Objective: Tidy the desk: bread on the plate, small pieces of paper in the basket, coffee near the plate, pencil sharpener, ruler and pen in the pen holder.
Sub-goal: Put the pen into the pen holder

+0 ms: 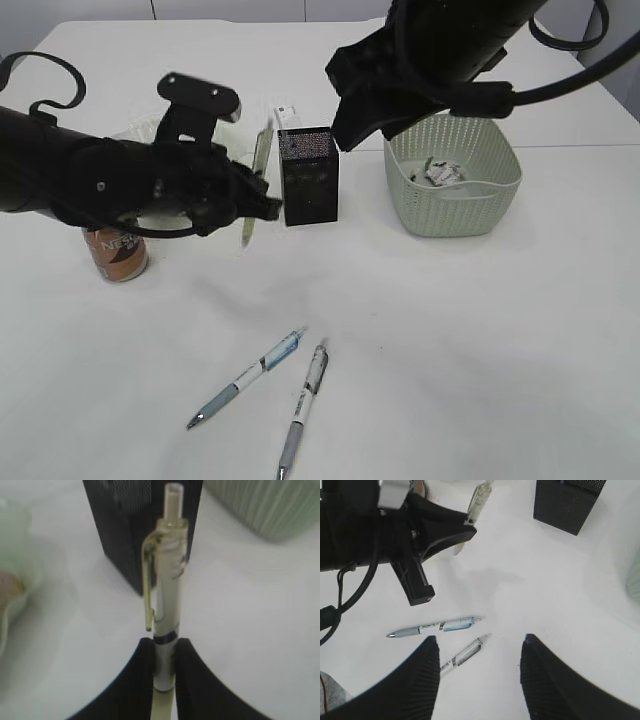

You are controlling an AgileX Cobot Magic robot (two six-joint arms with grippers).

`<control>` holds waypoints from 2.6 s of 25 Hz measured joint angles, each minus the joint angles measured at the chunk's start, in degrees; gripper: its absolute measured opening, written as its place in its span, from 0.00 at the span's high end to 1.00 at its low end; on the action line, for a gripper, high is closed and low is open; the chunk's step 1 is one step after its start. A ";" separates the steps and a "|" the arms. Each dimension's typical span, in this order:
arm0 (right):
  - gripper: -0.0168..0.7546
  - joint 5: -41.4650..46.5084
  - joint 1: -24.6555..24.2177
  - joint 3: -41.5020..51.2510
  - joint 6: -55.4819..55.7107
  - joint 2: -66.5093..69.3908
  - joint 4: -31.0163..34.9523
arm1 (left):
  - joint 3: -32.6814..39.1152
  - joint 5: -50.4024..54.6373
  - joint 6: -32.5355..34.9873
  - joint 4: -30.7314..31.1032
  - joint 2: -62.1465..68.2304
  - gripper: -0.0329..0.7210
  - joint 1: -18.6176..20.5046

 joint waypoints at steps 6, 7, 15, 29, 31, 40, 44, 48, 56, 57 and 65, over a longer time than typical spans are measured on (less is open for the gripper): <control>0.48 -2.56 0.00 0.00 0.00 0.00 0.00 | 0.00 -19.32 0.00 0.61 0.03 0.87 -0.09; 0.48 -3.07 0.00 0.00 0.00 0.00 0.00 | -0.32 -20.75 0.00 0.61 0.03 0.87 -0.09; 0.48 -5.95 0.00 0.00 0.00 0.00 0.00 | -9.44 -22.05 0.00 0.61 4.21 0.87 -0.09; 0.48 -6.65 0.00 0.00 5.26 0.00 -10.94 | -20.51 -19.81 -1.54 0.61 14.94 0.87 -0.09; 0.48 -6.65 0.00 0.00 7.58 0.00 -14.10 | -20.93 -19.59 -1.85 0.61 16.01 0.87 -0.09; 0.48 -7.10 0.00 0.00 9.00 0.00 -16.47 | -21.62 -18.59 -1.85 0.61 17.76 0.86 -0.09; 0.48 -7.10 0.00 0.00 9.00 0.00 -16.58 | -21.66 -18.59 -1.85 0.61 17.76 0.86 -0.09; 0.48 -7.10 0.00 0.00 9.00 0.00 -16.58 | -21.66 -18.59 -1.85 0.61 17.91 0.86 -0.09; 0.48 -7.15 0.00 0.00 9.00 0.00 -16.68 | -22.11 -18.41 -1.85 0.61 18.98 0.85 -0.09; 0.48 -7.15 0.00 0.00 9.00 0.00 -16.68 | -22.19 -18.32 -1.85 0.61 19.11 0.85 -0.09; 0.48 -7.24 0.00 0.00 9.05 0.00 -16.68 | -22.78 -16.96 -1.85 0.61 19.73 0.68 -0.09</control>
